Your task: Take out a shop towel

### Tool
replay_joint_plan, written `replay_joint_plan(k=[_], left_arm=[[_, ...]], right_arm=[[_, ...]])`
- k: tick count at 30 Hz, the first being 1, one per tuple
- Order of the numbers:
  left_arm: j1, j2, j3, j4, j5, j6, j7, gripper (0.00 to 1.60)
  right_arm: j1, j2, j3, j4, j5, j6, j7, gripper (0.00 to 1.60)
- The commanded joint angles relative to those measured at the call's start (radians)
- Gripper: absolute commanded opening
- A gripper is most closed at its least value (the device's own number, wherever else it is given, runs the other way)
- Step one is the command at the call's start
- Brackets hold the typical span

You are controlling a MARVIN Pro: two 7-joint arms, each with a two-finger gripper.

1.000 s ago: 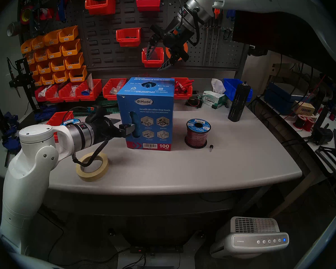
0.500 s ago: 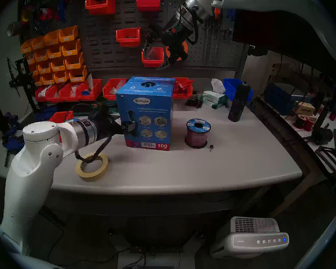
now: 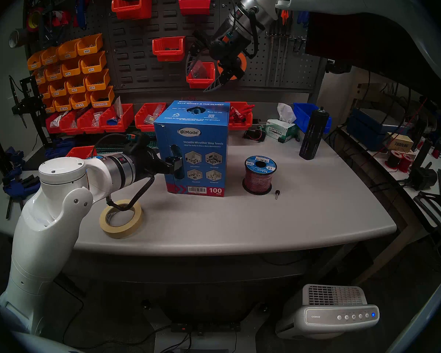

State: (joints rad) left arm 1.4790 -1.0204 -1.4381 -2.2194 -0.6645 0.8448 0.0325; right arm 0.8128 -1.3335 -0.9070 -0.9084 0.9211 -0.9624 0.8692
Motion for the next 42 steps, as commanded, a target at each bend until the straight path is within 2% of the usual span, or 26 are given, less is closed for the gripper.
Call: replay_joint_plan(k=[1, 7, 26, 32, 42], left_arm=[[-0.05, 0.01, -0.032, -0.017, 0.025, -0.022, 0.015, 1.6], [-0.056, 0.014, -0.036, -0.013, 0.038, -0.022, 0.027, 1.6], [-0.077, 0.017, 0.009, -0.026, 0.066, -0.018, 0.037, 1.6], [-0.065, 0.035, -0.016, -0.03, 0.078, -0.013, 0.044, 1.6], [-0.048, 0.073, -0.073, -0.036, 0.086, -0.008, 0.046, 1.6]], right_arm=[[0.046, -0.01, 0.01, 0.011, 0.014, 0.002, 0.051, 1.31], [0.046, -0.019, 0.009, 0.009, 0.019, 0.002, 0.052, 1.31], [0.049, -0.034, -0.002, 0.004, 0.037, 0.002, 0.056, 1.34], [0.052, -0.036, -0.004, -0.001, 0.044, 0.002, 0.055, 1.41], [0.052, -0.042, -0.005, -0.007, 0.054, 0.002, 0.05, 1.39]])
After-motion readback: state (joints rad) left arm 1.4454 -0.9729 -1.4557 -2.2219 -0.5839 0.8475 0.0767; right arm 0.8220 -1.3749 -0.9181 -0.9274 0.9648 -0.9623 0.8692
